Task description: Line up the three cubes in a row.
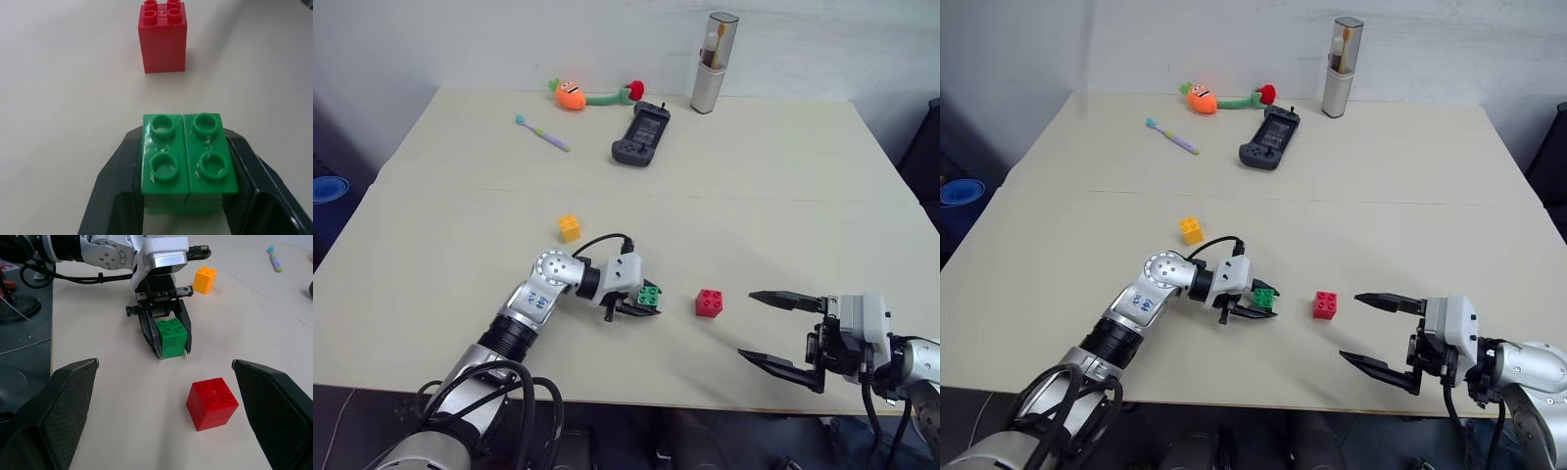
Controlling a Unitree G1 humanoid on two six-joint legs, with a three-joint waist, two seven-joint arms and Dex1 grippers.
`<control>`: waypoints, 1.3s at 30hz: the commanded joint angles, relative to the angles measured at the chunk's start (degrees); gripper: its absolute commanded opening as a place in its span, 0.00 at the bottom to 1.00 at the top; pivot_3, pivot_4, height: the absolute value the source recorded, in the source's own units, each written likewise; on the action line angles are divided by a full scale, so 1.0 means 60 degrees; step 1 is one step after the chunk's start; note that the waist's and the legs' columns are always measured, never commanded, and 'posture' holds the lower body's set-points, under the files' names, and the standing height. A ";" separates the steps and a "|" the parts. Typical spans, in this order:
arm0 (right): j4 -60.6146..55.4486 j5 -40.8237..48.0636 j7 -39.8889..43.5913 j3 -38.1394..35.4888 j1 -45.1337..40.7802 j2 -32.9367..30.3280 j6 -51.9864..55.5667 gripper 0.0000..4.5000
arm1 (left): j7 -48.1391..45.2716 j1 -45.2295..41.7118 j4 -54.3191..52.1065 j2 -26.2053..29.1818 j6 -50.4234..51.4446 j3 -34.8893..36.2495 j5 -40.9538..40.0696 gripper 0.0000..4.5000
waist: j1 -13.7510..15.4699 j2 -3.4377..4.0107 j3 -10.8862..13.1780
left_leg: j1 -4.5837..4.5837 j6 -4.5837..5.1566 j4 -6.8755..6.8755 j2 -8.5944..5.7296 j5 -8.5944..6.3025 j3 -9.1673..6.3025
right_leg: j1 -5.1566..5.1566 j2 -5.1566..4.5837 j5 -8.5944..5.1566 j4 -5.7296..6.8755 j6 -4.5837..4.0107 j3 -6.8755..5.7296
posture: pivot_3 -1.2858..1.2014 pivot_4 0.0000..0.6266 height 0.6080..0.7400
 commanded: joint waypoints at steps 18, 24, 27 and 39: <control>0.0583 0.0155 0.0280 0.0255 -0.0967 0.0350 -0.0360 1.00 | 0.0134 0.4072 -0.3337 0.3145 0.0625 0.5312 -0.3391 0.73 | -0.0053 -0.0001 -0.0001 | 0.0007 -0.0002 -0.0013 0.0012 0.0000 0.0001 | -0.0002 -0.0010 -0.0004 0.0000 -0.0007 0.0001 | 0.52 0.24 1.00; 0.0960 -0.0084 -0.0102 0.0296 -0.1481 0.0932 -0.0832 1.00 | 0.2215 0.5889 -0.2381 0.2918 0.0510 0.8056 -0.3670 1.00 | -0.0095 -0.0003 -0.0001 | 0.0024 0.0002 -0.0024 0.0013 -0.0005 -0.0001 | 0.0004 -0.0018 -0.0004 -0.0001 -0.0007 0.0003 | 0.52 0.24 1.00; 0.1046 -0.0141 -0.0258 0.0263 -0.1595 0.1077 -0.0981 1.00 | 0.2168 0.6429 -0.1978 0.3048 0.1002 0.8578 -0.4026 1.00 | -0.0093 -0.0003 -0.0001 | 0.0026 0.0001 -0.0033 0.0013 -0.0006 0.0000 | 0.0004 -0.0018 -0.0004 -0.0004 -0.0008 0.0001 | 0.52 0.24 1.00; 0.1397 -0.0266 -0.0342 0.0471 -0.2458 0.1233 -0.1362 1.00 | 0.1602 0.1811 -0.0148 0.3098 0.1436 0.5525 -0.2961 1.00 | 0.0025 -0.0015 -0.0008 | 0.0022 0.0000 -0.0036 -0.0003 -0.0020 -0.0004 | 0.0017 -0.0030 -0.0003 -0.0018 -0.0010 -0.0039 | 0.52 0.24 1.00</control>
